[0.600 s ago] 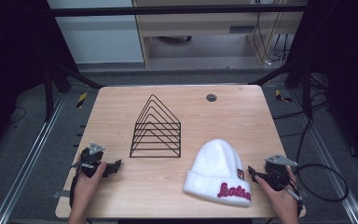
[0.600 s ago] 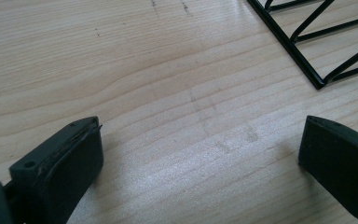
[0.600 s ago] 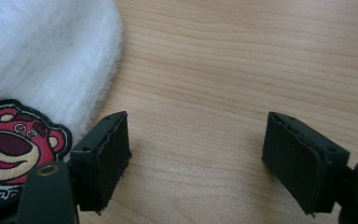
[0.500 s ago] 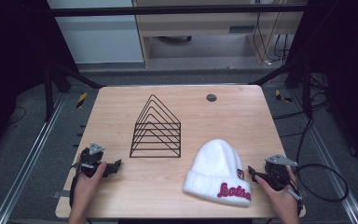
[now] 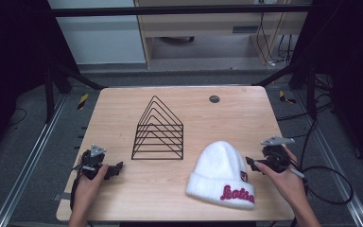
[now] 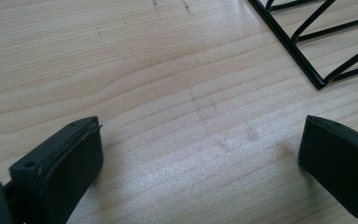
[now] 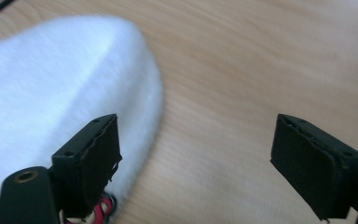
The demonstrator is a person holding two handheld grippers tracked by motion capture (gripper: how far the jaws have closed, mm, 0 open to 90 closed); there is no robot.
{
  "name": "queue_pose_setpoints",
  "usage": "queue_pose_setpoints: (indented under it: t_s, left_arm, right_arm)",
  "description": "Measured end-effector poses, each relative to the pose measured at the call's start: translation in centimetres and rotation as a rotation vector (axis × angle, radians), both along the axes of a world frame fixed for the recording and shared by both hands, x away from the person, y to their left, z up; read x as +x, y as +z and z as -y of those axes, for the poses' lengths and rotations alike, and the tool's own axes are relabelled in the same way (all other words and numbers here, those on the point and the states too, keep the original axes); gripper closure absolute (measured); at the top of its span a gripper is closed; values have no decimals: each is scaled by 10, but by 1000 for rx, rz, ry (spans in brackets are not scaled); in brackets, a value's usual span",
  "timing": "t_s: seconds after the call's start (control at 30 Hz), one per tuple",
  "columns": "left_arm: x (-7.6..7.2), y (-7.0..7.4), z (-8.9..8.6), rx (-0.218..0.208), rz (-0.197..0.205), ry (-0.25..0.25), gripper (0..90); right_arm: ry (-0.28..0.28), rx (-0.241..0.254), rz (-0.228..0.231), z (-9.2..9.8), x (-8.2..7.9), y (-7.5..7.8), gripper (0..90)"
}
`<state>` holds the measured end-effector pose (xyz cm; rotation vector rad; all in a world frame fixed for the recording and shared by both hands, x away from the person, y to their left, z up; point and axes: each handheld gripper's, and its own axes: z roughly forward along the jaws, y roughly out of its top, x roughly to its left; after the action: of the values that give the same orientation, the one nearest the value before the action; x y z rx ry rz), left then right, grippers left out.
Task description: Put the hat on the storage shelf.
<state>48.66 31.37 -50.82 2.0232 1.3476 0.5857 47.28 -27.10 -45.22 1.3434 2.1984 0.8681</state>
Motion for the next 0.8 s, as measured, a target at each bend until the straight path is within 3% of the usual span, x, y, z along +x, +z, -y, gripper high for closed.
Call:
queue_pose_setpoints:
  t_s: [0.1,0.13,0.17,0.23,0.4,0.5,0.8]
  left_arm:
    - [0,0,0,0,0,0,0]
    - [0,0,0,0,1,-1,0]
    - [0,0,0,0,1,-1,0]
    - [0,0,0,-1,0,-1,0]
    - [0,0,0,0,1,-1,0]
    - [0,0,0,-1,1,-1,0]
    - [0,0,0,0,0,0,0]
  right_arm:
    - [69,-54,-13,-16,15,20,178]
    - [103,-94,-7,-26,24,29,242]
    - [103,-94,-7,-26,24,29,242]
    - [148,-110,-25,-40,36,38,324]
    - [230,-180,-102,-59,53,40,419]
    - [266,-194,-134,-68,59,40,414]
    - [311,-183,-203,-87,77,24,459]
